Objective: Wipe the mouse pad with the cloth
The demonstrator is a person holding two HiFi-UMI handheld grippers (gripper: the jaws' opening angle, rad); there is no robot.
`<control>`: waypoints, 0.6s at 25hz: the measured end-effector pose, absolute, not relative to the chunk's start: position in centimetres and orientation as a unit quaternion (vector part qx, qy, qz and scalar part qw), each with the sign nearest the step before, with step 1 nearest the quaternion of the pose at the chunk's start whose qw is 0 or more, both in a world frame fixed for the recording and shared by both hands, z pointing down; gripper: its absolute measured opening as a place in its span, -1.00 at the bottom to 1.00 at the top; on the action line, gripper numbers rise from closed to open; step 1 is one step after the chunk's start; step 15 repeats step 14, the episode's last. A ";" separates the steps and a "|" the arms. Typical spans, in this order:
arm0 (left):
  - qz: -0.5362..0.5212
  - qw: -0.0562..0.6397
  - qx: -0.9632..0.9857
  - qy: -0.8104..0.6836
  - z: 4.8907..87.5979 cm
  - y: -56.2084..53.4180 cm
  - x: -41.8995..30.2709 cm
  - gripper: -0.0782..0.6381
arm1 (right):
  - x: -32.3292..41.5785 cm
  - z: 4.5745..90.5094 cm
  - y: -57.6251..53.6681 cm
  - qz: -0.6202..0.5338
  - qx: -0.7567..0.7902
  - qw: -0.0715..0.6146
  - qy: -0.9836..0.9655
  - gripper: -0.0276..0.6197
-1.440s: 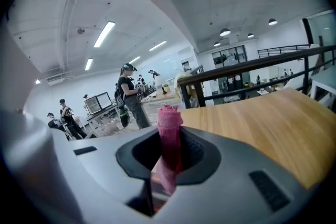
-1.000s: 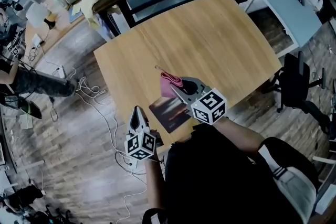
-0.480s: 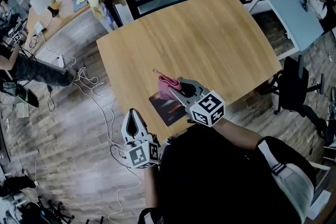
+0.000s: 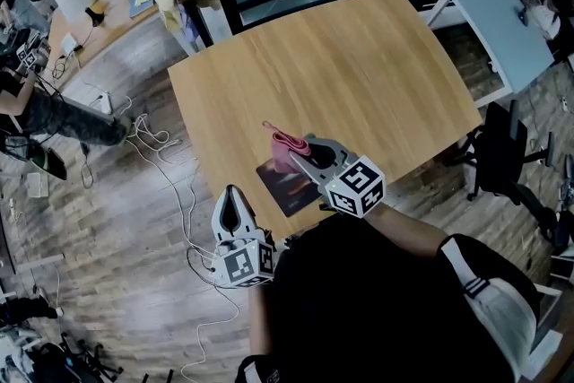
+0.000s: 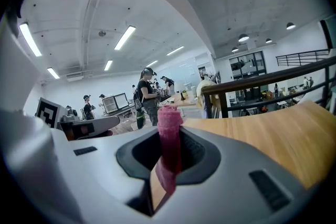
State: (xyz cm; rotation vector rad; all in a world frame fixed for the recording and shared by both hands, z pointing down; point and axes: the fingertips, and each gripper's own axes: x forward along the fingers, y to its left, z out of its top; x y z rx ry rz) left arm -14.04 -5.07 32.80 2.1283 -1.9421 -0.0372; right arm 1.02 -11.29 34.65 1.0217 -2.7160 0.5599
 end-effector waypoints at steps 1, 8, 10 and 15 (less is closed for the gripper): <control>-0.012 0.130 0.733 -0.668 32.9 -5.1 -14.0 -0.72 | 1.0 34.6 -11.3 0.189 0.344 0.093 -0.915 -0.71; -0.011 0.133 0.741 -0.658 33.1 -4.9 -13.0 -0.72 | 1.5 34.6 -11.1 0.187 0.345 0.094 -0.915 -0.71; -0.011 0.132 0.743 -0.656 33.0 -4.9 -12.9 -0.72 | 1.6 34.7 -11.0 0.187 0.345 0.095 -0.915 -0.71; -0.013 0.135 0.744 -0.654 32.8 -5.2 -12.8 -0.72 | 1.7 34.4 -11.2 0.187 0.345 0.096 -0.915 -0.71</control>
